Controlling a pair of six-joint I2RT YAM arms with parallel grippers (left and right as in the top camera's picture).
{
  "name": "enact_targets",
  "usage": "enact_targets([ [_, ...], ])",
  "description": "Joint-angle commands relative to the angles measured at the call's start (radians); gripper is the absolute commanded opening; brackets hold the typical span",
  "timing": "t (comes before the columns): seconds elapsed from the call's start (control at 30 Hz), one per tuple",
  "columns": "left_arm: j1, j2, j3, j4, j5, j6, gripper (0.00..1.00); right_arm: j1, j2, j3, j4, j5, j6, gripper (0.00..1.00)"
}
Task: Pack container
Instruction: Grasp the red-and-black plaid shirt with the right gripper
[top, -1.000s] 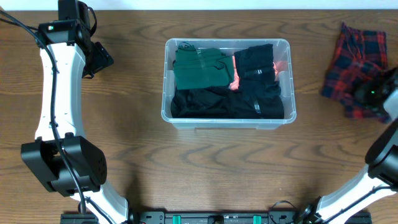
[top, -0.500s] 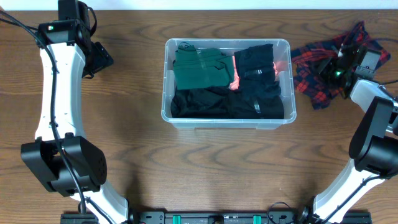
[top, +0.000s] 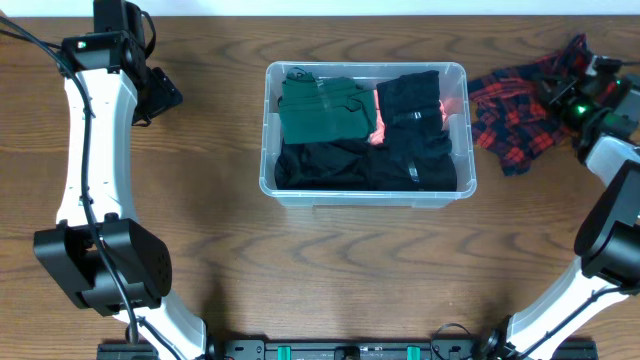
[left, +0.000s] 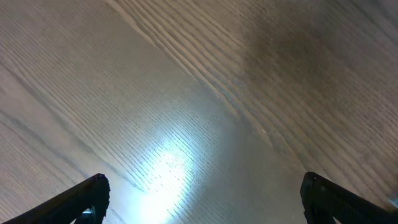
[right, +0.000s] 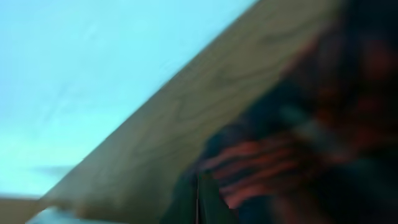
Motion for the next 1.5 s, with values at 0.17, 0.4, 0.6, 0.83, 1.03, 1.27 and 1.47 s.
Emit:
enact_targets([
  [0.17,0.004,0.006,-0.005,-0.004,-0.004,-0.002,0.98,0.016,0.001,-0.001,-0.008,0.421,-0.199,0.01],
  [0.4,0.004,0.006,-0.005,-0.004,-0.004,-0.002,0.98,0.047,0.023,-0.001,0.024,0.666,-0.323,0.01],
  [0.6,0.004,0.006,-0.005,-0.004,-0.004,-0.002,0.98,0.037,0.092,-0.001,0.074,0.69,-0.336,0.01],
  [0.83,0.004,0.006,-0.005,-0.004,-0.004,-0.002,0.98,0.013,0.127,-0.001,0.076,0.707,-0.337,0.01],
  [1.03,0.004,0.006,-0.005,-0.004,-0.004,-0.002,0.98,-0.005,0.127,-0.001,-0.088,0.719,-0.336,0.01],
  [1.27,0.004,0.006,-0.005,-0.004,-0.004,-0.002,0.98,-0.019,0.108,-0.001,-0.298,0.767,-0.336,0.01],
  [1.47,0.004,0.006,-0.005,-0.003,-0.004,-0.002,0.98,-0.019,0.024,-0.001,-0.412,0.815,-0.328,0.01],
])
